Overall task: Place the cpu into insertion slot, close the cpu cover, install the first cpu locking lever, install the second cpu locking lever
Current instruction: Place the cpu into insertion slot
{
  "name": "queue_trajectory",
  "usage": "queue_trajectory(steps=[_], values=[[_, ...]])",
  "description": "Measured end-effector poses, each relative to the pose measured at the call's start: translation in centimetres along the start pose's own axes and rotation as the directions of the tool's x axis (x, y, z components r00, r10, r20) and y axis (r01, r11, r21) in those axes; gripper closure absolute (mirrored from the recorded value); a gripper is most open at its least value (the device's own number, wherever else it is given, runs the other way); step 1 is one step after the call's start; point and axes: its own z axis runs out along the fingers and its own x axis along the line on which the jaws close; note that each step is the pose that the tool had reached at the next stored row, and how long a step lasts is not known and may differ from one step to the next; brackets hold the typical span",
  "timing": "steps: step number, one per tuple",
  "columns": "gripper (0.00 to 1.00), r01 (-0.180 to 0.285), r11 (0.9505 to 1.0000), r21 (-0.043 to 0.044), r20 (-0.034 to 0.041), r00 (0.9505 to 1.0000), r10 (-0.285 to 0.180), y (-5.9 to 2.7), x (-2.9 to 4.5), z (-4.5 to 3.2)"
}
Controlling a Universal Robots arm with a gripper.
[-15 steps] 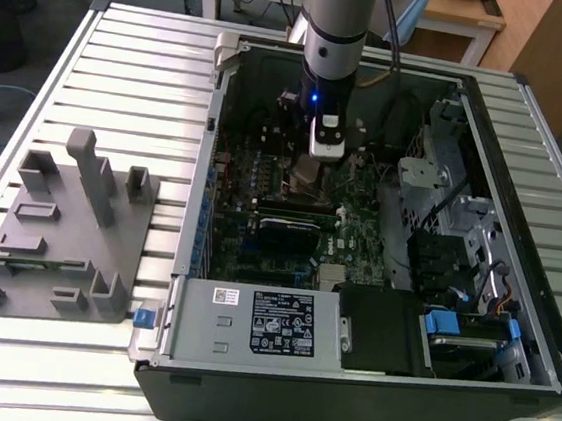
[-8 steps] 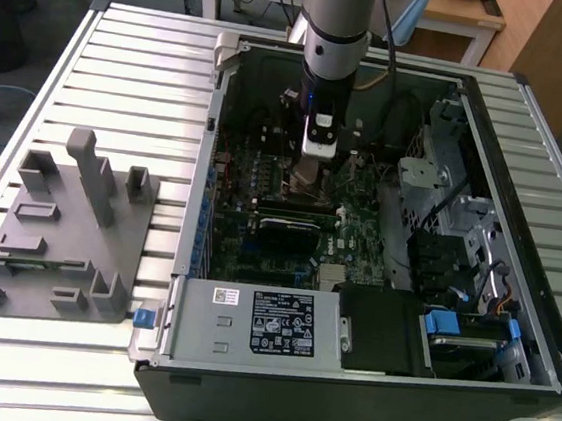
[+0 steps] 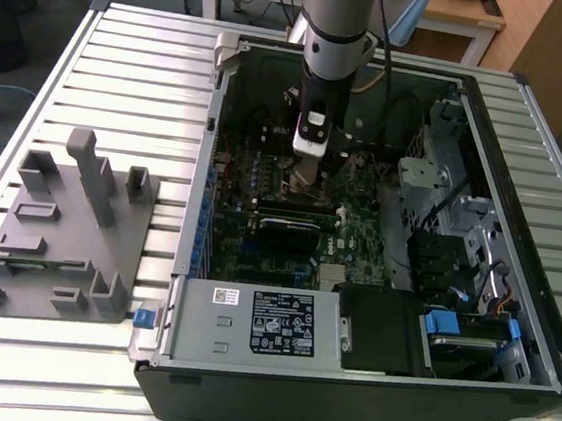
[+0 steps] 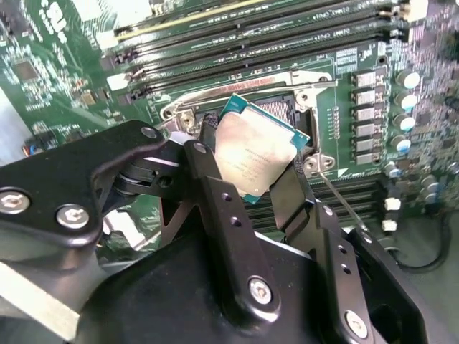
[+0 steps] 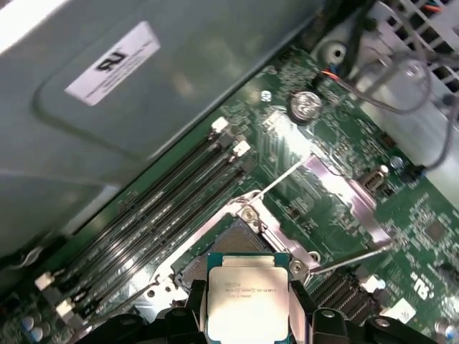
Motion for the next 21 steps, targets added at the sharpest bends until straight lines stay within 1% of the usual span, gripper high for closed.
queue_trajectory(steps=[1,2,7,9,11,14,16,18,21], values=[[0.46,-0.014,0.9999,0.0004,0.0012,0.9999,0.014,0.0,0.0,0.0],[0.46,-0.017,0.9999,0.0005,0.0014,0.9999,0.017,0.0,0.0,-0.01],[0.46,-0.019,0.9998,0.0006,0.0017,0.9998,0.019,0.0,0.0,0.0],[0.46,-0.046,0.9989,0.001,0.004,0.9989,0.046,0.0,0.0,0.01],[0.46,-0.082,0.9967,0.0018,0.0071,0.9966,0.081,0.0,0.0,0.01],[0.46,-0.137,0.9906,0.0026,0.012,0.9906,0.136,0.0,0.0,0.01],[0.46,-0.172,0.9851,0.003,0.0152,0.985,0.172,0.0,0.0,0.02],[0.46,-0.207,0.9783,0.0033,0.0184,0.9782,0.207,0.0,0.0,0.03],[0.46,-0.261,0.9654,0.0035,0.0234,0.9651,0.261,0.0,0.0,0.04]])
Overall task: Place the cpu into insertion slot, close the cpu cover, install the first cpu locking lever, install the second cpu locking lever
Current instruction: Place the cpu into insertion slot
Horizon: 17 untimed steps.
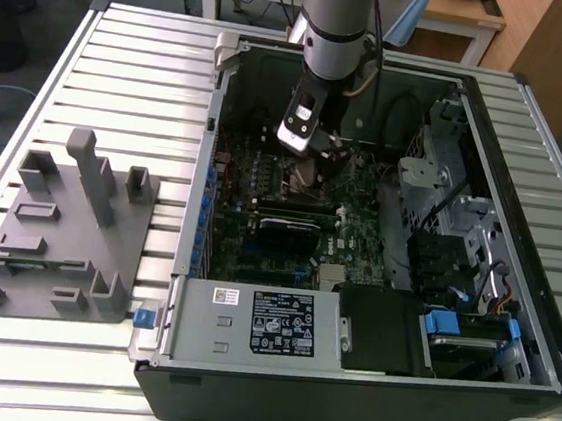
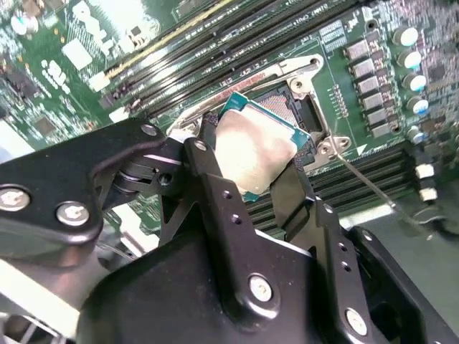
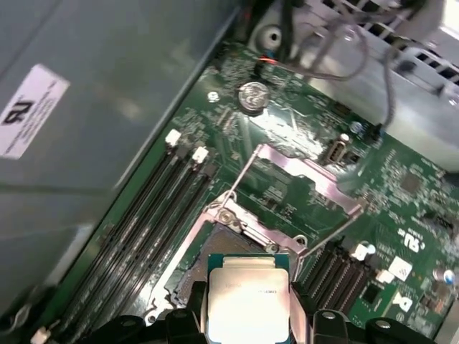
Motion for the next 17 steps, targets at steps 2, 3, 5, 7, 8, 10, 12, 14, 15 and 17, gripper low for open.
queue_trajectory(steps=[2,3,5,7,8,10,12,14,15,17], values=[[0.46,-0.036,0.9994,0.0007,0.0031,0.9994,0.036,0.0,0.0,0.01],[0.46,-0.054,0.9986,0.0012,0.0047,0.9985,0.054,0.0,0.0,0.01],[0.46,-0.09,0.996,0.0018,0.0078,0.996,0.09,0.0,0.0,0.03],[0.46,-0.127,0.9919,0.0024,0.0111,0.9919,0.127,0.0,0.0,0.03],[0.46,-0.144,0.9895,0.0026,0.0126,0.9894,0.144,0.0,0.0,0.04],[0.46,-0.179,0.9838,0.003,0.0158,0.9837,0.179,0.0,0.0,0.05],[0.46,-0.212,0.9773,0.0033,0.0187,0.9772,0.212,-0.01,0.0,0.05],[0.46,-0.221,0.9753,0.0034,0.0196,0.9752,0.221,-0.01,0.0,0.05],[0.46,-0.221,0.9752,0.0034,0.0197,0.975,0.221,-0.01,0.0,0.05],[0.46,-0.222,0.975,0.0033,0.0198,0.9748,0.222,0.0,0.0,0.05]])
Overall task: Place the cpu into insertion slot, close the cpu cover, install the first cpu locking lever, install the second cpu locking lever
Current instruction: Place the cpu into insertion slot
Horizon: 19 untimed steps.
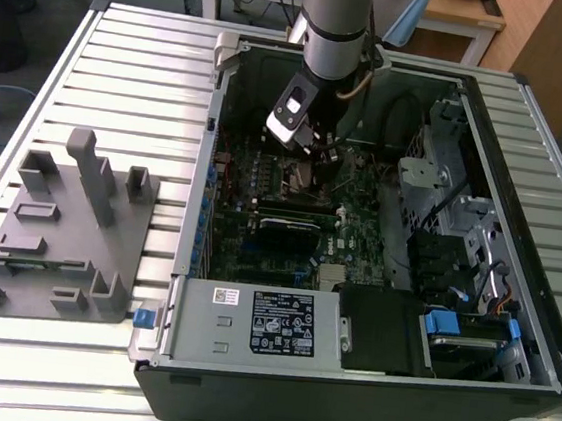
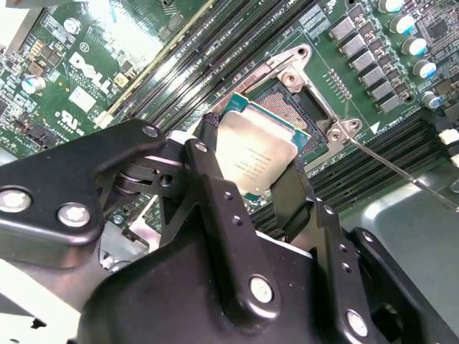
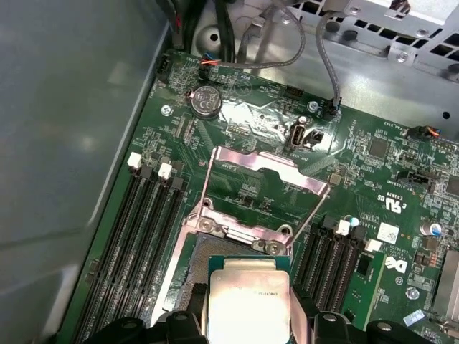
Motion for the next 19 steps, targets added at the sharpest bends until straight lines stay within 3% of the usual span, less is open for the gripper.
queue_trajectory(steps=[19], values=[[0.46,-0.065,0.9979,0.0015,0.0058,0.9979,0.065,0.02,-0.01,0.01]])
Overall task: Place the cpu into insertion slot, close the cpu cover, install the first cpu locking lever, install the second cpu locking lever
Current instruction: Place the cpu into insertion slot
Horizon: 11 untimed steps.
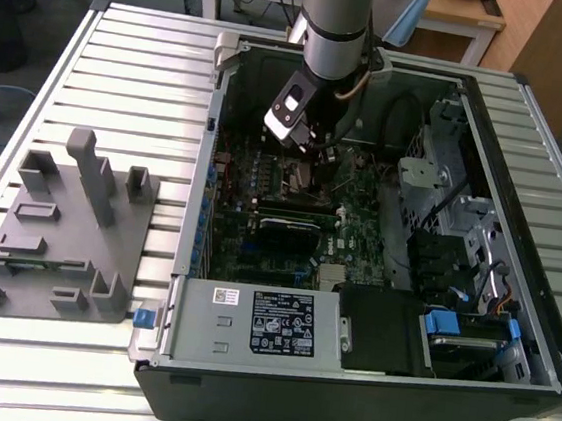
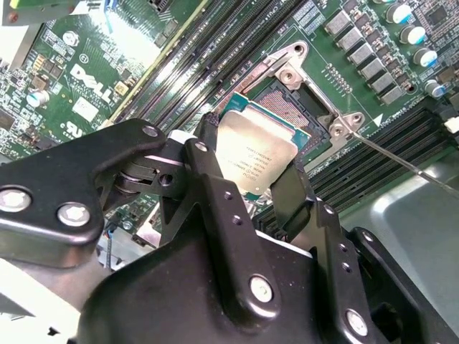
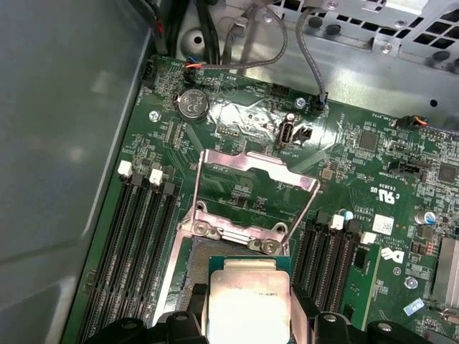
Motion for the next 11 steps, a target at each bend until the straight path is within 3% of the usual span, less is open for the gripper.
queue_trajectory(steps=[11], values=[[0.46,-0.009,1.0,0.0003,0.0008,1.0,0.009,0.0,0.0,0.0]])
